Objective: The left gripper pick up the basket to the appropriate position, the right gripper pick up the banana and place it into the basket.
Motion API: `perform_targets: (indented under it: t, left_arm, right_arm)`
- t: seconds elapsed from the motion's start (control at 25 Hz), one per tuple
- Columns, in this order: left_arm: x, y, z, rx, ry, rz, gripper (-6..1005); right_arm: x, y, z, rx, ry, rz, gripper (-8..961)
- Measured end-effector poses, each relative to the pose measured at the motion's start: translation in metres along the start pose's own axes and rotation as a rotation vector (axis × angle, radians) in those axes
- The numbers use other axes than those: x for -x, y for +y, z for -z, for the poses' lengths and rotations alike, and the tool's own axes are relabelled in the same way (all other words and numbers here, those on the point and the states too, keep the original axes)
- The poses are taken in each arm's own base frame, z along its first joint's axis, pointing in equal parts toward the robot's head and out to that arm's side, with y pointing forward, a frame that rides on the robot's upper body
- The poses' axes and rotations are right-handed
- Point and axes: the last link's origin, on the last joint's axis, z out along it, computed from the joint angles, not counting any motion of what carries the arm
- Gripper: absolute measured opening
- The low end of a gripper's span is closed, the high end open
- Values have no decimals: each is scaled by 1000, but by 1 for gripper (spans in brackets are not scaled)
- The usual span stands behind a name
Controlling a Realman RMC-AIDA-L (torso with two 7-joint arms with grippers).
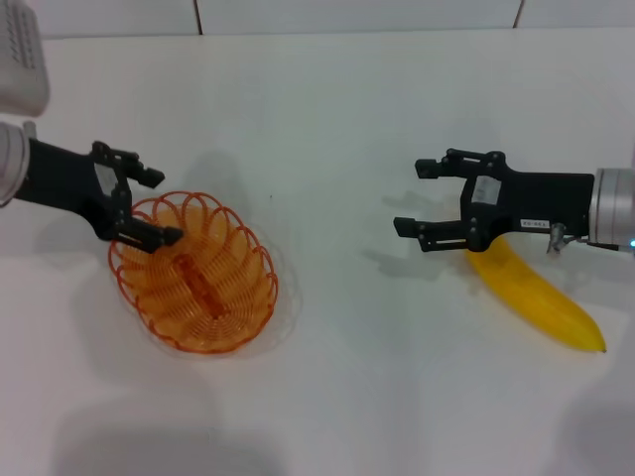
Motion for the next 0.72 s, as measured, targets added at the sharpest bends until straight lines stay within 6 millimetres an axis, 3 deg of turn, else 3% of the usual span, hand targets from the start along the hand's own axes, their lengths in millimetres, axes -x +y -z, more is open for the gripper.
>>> perform_targets:
  t: [0.72]
  left_arm:
    - [-4,2,-15,-29,-22,-19,746]
  right_arm:
    - [0,0,0,-1,1,0,878]
